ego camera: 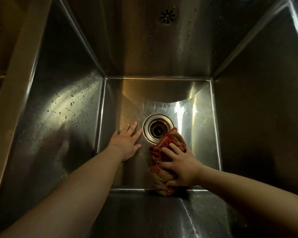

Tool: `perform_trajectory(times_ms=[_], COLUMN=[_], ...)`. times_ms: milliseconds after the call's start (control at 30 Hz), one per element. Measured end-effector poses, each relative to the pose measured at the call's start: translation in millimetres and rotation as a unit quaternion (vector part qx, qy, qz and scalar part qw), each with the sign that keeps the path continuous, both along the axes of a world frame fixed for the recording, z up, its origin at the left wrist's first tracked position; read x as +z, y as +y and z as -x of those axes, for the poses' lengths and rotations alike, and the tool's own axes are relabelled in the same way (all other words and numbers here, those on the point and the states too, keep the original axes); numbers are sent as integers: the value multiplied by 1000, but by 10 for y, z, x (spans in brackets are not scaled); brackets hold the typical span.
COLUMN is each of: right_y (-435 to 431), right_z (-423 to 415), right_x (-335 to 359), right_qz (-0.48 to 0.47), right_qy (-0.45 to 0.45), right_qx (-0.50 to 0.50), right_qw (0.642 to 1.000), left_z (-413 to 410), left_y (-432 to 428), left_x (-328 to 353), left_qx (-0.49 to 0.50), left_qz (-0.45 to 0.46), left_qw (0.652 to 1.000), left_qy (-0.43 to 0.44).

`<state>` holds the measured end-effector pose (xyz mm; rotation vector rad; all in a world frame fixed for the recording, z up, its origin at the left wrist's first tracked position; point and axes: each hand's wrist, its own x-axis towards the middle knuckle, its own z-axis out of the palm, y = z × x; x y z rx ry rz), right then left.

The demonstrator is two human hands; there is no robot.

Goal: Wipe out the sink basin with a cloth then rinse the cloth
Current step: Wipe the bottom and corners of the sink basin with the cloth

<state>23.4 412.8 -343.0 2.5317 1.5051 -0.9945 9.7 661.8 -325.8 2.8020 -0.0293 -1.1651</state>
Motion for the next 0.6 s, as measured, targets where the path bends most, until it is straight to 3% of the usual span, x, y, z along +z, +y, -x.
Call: perform_trajectory(times_ms=[167, 333, 433, 600], right_y=[-202, -333, -430, -520], right_z=[-85, -289, -405, -563], right_x=[76, 146, 164, 200], right_qz=[33, 35, 84, 105], right_qy=[5, 14, 19, 7], right_qx=[11, 84, 108, 35], right_qw=[999, 996, 990, 994], left_z=[5, 32, 51, 82], left_y=[-32, -14, 7, -12], left_x=[28, -17, -71, -153], left_qx=[-12, -21, -23, -18], left_qz=[-6, -16, -14, -15], left_qw=[1000, 1000, 1000, 1000], left_qy=[2, 6, -2, -10])
